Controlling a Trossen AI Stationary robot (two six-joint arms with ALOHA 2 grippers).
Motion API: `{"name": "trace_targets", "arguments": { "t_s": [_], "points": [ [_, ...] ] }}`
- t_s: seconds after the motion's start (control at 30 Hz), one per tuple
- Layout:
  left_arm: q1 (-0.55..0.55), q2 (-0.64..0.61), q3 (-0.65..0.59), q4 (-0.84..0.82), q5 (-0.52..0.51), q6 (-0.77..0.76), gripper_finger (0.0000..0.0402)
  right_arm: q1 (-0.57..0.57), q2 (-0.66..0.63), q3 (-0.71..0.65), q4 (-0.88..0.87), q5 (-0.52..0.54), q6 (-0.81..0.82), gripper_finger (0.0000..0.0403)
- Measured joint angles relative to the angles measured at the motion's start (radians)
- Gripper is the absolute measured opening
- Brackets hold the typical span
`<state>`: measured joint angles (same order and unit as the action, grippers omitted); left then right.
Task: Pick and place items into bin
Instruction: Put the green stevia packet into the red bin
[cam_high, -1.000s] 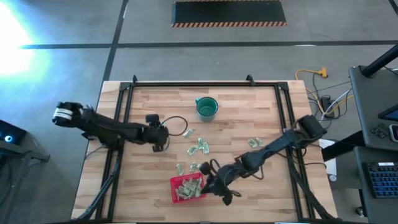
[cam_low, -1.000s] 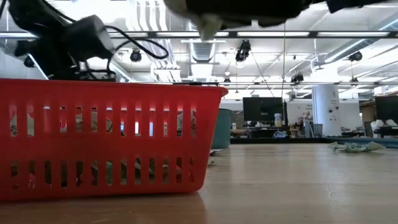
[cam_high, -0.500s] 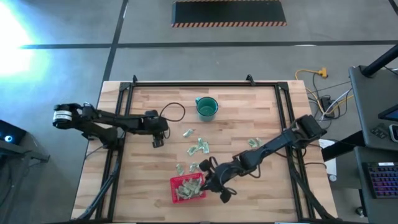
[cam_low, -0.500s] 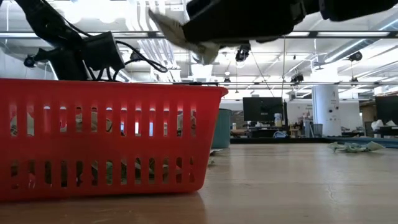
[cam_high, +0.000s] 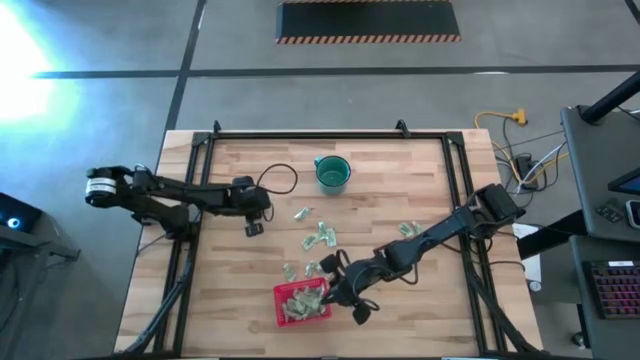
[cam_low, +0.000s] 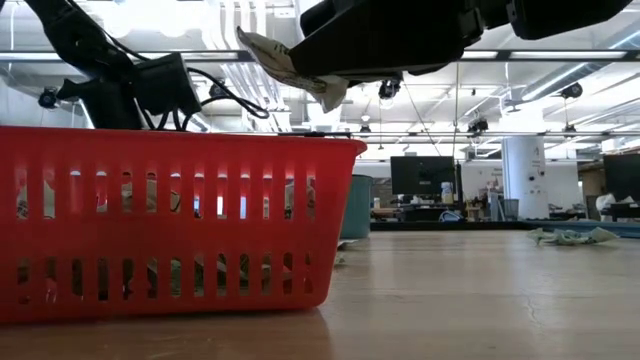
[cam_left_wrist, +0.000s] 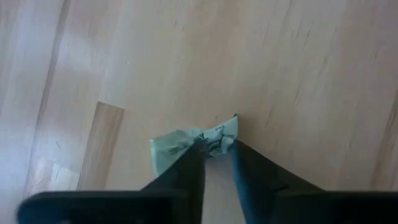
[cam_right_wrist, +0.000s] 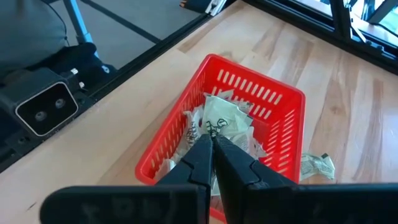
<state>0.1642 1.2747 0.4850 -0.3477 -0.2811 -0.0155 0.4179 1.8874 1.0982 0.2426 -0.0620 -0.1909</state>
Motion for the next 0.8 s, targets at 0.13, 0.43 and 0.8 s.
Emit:
{"name": "trace_targets", "arguments": {
  "t_s": [0.13,0.43,0.8],
  "points": [
    [0.000,0.000,0.000,0.000,0.008,0.002,0.0018,0.000,0.000,-0.002,0.000,0.000,-0.001,0.0009],
    [0.000,0.000,0.000,0.001,0.026,-0.001,0.0001,0.000,0.000,-0.003,0.002,-0.011,-0.003,0.0008],
    [-0.001,0.000,0.005,0.006,0.057,-0.003,0.0000,-0.006,0.103,0.006,0.129,-0.080,-0.006,0.0009]
  ]
}}
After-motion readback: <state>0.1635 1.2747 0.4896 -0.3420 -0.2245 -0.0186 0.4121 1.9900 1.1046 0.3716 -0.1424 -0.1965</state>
